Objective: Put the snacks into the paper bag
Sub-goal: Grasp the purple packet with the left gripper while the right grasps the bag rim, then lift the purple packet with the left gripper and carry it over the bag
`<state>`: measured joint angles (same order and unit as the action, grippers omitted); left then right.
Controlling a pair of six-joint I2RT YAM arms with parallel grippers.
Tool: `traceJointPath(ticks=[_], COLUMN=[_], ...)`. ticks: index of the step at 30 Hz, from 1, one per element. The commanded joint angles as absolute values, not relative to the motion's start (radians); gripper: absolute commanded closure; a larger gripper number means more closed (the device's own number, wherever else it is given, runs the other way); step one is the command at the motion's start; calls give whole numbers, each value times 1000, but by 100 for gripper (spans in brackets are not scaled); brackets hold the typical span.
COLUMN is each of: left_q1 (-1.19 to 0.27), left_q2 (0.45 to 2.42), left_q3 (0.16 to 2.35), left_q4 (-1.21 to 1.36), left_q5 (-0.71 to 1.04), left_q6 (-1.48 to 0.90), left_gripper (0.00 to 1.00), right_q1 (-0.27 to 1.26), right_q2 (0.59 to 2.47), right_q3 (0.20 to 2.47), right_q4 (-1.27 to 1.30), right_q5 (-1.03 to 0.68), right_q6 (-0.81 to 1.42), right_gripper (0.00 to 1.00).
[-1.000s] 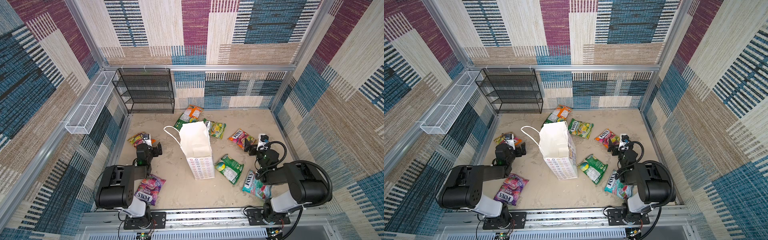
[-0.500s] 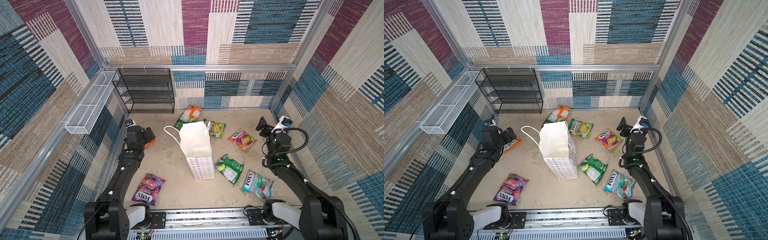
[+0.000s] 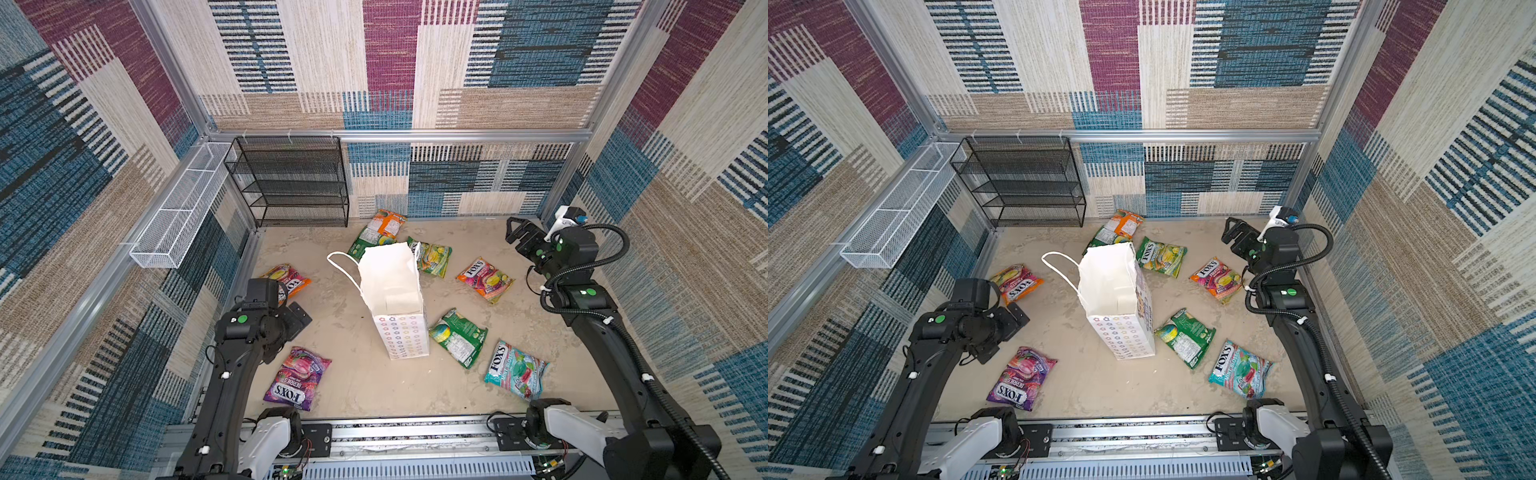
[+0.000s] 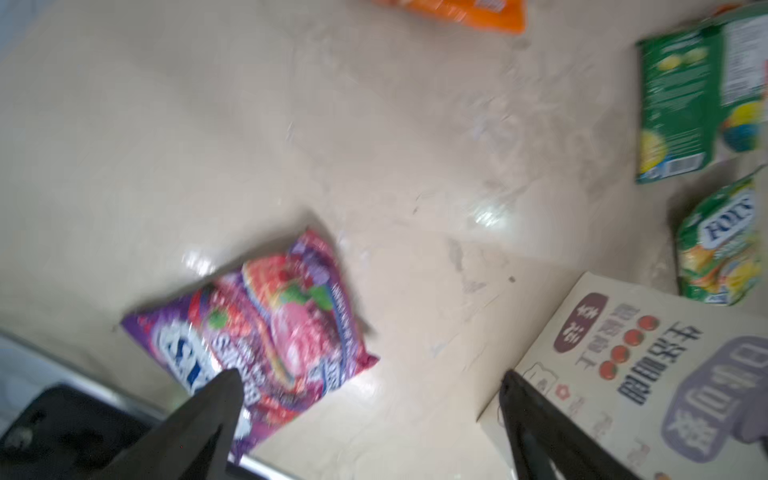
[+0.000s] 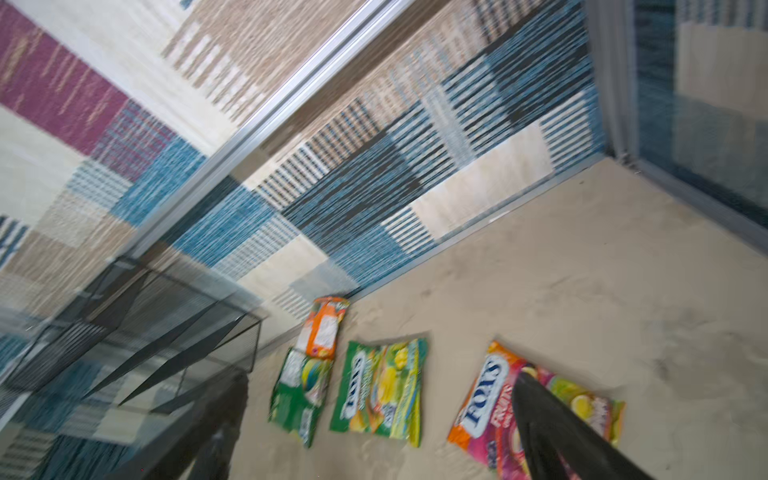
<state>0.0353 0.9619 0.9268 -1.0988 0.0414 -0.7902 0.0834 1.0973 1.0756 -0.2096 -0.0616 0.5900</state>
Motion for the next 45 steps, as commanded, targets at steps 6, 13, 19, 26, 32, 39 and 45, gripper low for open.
traceJointPath(ticks=[6, 13, 19, 26, 32, 39, 45], left_q1=[36, 34, 35, 35, 35, 34, 35], left_q2=[942, 1025, 1032, 1044, 1013, 968, 950], left_q3=[791, 737, 658, 605, 556, 504, 473], left_q4=[-1181, -1080, -1028, -1007, -980, -967, -948], left_q5=[93, 158, 138, 112, 113, 126, 112], left_q6=[-933, -949, -974, -1001, -1026, -1054, -1060], left_gripper=[1, 1, 1, 1, 1, 1, 2], right_q1=[373, 636, 802, 888, 894, 894, 894], right_q2=[1088, 1137, 1135, 1187, 1227, 1251, 1279], right_q3=[1250, 1425, 1425, 1395, 1363, 1324, 1319], right_q4=[-563, -691, -734, -748, -759, -730, -717], right_q5=[-102, -33, 12, 77, 164, 192, 191], right_q6=[531, 488, 486, 479, 508, 518, 538], right_gripper=[0, 0, 0, 0, 0, 21, 47])
